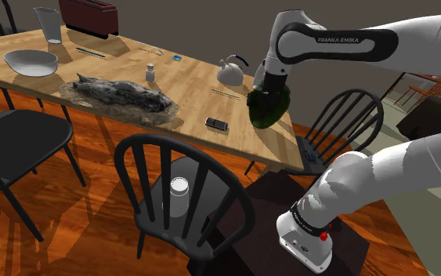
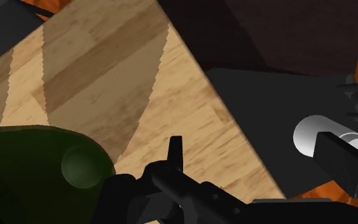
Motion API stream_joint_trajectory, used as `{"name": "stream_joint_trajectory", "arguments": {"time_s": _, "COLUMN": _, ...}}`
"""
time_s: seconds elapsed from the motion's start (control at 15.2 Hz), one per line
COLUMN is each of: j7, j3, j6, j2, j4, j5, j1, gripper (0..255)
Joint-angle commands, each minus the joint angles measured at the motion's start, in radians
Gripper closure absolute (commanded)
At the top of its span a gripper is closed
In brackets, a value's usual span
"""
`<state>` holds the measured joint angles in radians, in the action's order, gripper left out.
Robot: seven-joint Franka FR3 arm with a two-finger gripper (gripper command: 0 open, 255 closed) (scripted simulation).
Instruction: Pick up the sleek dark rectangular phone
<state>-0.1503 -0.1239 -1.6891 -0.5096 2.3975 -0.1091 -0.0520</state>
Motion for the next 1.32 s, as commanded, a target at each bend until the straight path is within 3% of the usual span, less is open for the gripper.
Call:
{"name": "stream_joint_trajectory", "arguments": {"time_s": 0.0, "j7": -0.069, "j3": -0.015, "j6": -0.049, "j2": 0.077, "j4": -0.032, "j5": -0.013, "j1": -0.015, "gripper": 0}}
{"name": "stream_joint_trajectory", "arguments": {"time_s": 0.66, "j7": -0.366, "j3": -0.035, "j6": -0.267, "j2": 0.452, "j4": -0.205, "j5": -0.029, "j1": -0.075, "gripper": 0}}
{"name": "stream_joint_trajectory", "arguments": {"time_s": 1.12, "j7": -0.546, "j3": -0.004, "j6": -0.366, "j2": 0.699, "j4": -0.37, "j5": -0.03, "j1": -0.099, "gripper": 0}}
{"name": "stream_joint_trajectory", "arguments": {"time_s": 1.25, "j7": -0.551, "j3": -0.002, "j6": -0.381, "j2": 0.716, "j4": -0.372, "j5": -0.03, "j1": -0.099, "gripper": 0}}
